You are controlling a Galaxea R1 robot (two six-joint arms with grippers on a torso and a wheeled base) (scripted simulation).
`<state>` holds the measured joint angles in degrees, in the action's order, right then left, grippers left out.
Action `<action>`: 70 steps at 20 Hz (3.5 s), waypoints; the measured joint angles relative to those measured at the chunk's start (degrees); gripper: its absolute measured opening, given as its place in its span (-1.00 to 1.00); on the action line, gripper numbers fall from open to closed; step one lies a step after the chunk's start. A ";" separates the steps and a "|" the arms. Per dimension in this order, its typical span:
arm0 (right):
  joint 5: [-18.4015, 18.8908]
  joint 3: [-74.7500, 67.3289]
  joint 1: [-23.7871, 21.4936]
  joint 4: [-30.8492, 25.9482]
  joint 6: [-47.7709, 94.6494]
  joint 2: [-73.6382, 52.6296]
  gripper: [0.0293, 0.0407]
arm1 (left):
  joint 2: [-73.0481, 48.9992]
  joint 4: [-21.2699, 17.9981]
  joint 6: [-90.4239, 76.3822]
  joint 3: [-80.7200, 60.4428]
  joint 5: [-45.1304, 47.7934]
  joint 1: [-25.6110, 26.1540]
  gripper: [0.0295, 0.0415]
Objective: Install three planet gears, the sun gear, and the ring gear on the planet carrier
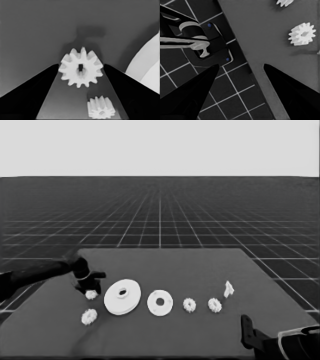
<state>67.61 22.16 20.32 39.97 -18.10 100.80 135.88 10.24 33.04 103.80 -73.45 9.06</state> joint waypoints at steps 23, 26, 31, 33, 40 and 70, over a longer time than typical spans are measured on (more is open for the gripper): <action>0.00 0.00 0.00 0.00 0.00 0.00 0.61 | -4.21 -5.10 2.81 -8.10 -8.87 -10.21 -0.72; 0.00 0.00 0.00 0.00 0.00 0.00 0.61 | 13.42 -1.26 36.56 -20.81 -13.12 -10.34 -0.72; 0.00 0.00 0.00 0.00 0.00 0.00 0.61 | 37.57 -1.91 36.67 -0.34 -13.32 -10.30 -0.72; 0.00 0.00 0.00 0.00 0.00 0.00 0.61 | 38.78 -1.97 36.04 1.58 -13.24 -10.28 -0.72; 0.00 0.00 0.00 0.00 0.00 0.00 0.61 | 41.48 4.93 32.09 9.14 -9.26 -2.39 -0.72; 0.00 0.00 0.00 0.00 0.00 0.00 0.61 | -14.23 0.16 29.42 -43.98 -10.94 -7.64 0.49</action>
<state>67.61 22.16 20.32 39.97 -18.10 100.80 121.65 10.40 62.45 59.83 -84.39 1.42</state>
